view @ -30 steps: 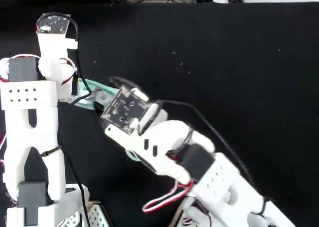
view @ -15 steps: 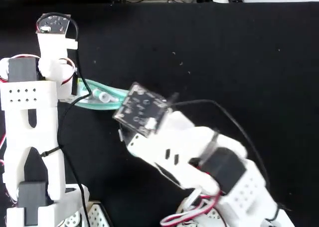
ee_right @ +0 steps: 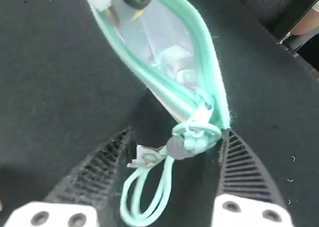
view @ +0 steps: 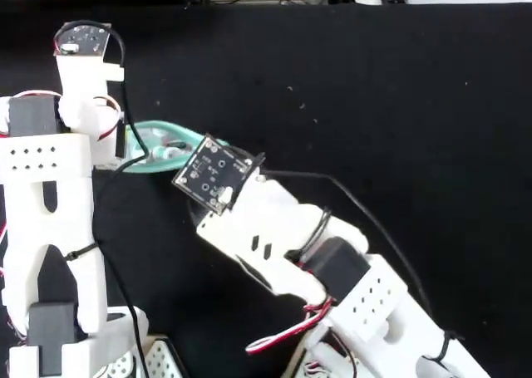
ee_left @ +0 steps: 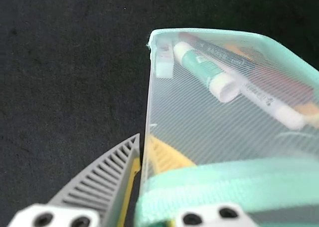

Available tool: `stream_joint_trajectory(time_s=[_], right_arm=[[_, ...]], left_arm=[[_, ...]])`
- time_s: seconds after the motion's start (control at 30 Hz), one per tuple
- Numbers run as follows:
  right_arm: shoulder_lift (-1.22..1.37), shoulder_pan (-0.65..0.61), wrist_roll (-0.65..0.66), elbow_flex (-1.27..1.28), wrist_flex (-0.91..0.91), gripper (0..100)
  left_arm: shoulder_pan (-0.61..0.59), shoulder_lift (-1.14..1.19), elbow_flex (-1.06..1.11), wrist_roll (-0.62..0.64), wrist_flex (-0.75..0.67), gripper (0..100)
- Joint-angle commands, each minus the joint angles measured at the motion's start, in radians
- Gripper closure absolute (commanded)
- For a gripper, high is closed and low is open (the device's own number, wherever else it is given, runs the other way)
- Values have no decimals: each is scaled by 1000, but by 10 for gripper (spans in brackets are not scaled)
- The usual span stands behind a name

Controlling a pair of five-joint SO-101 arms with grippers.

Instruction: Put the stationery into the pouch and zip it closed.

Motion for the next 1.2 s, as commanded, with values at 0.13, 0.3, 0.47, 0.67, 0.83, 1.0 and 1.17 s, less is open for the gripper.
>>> stream_joint_trajectory(time_s=[0.13, 0.3, 0.47, 0.67, 0.83, 1.0, 1.17], right_arm=[[-148, 60, 3, 1, -117, 953], [-295, 183, 28, 2, -138, 986], [-298, 190, 103, 21, -143, 986], [-302, 157, 100, 108, -66, 921], [-308, 69, 61, 185, -23, 756], [-302, 61, 49, 266, -101, 784], [-308, 63, 52, 371, -264, 879]], left_arm=[[8, 11, 22, -11, 8, 970], [8, 11, 24, -11, 8, 970], [13, 11, 24, -11, 6, 970], [8, 12, 24, -11, 6, 970], [8, 12, 24, -11, 6, 970], [12, 12, 24, -11, 6, 970], [12, 12, 25, -11, 6, 970]])
